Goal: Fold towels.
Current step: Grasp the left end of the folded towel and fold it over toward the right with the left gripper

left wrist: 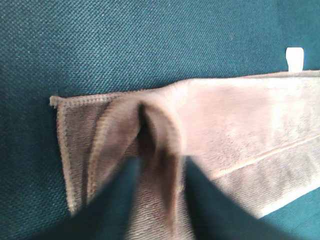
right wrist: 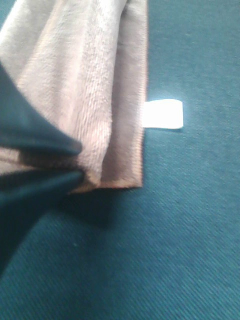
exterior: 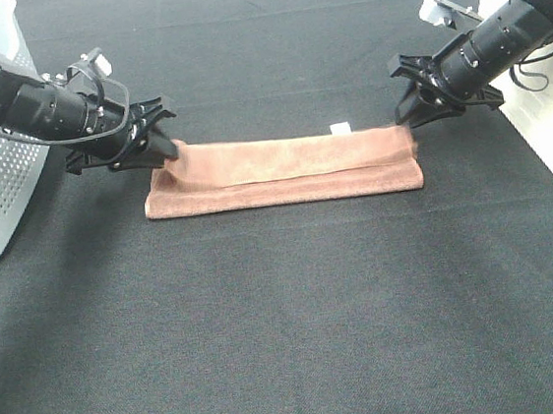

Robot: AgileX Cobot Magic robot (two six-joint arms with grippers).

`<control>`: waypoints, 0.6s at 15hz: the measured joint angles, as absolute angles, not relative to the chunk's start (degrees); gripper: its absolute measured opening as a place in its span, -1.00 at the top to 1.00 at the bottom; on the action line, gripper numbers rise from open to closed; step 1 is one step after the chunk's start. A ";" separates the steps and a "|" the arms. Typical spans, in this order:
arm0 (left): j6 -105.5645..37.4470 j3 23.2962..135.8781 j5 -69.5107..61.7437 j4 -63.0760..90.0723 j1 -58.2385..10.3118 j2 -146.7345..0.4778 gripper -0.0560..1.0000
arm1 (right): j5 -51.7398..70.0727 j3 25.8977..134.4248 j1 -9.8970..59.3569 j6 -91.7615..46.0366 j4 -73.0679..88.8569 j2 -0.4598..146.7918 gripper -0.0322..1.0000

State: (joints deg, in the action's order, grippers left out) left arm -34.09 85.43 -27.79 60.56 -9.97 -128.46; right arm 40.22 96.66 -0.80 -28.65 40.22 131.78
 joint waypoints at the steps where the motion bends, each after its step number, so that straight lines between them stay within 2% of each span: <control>1: -34.09 85.43 -27.79 60.56 -9.97 -128.46 0.17 | 40.22 96.66 -0.80 -28.65 40.22 131.78 0.24; 3: -34.09 85.43 -27.79 60.91 -9.97 -128.46 -0.24 | 40.62 96.66 -0.80 -28.65 40.22 131.89 -0.14; 4: -34.09 85.43 -28.02 60.91 -9.97 -128.29 -0.37 | 41.60 96.66 -0.80 -28.59 40.22 131.84 -0.26; 7: -31.34 85.43 -28.25 56.26 -9.97 -125.59 -0.45 | 46.58 96.66 -0.80 -22.98 35.35 129.37 -0.37; 9: -23.15 85.66 -28.25 48.19 -9.97 -125.08 -0.45 | 49.10 96.66 -0.80 -18.96 31.57 128.40 -0.37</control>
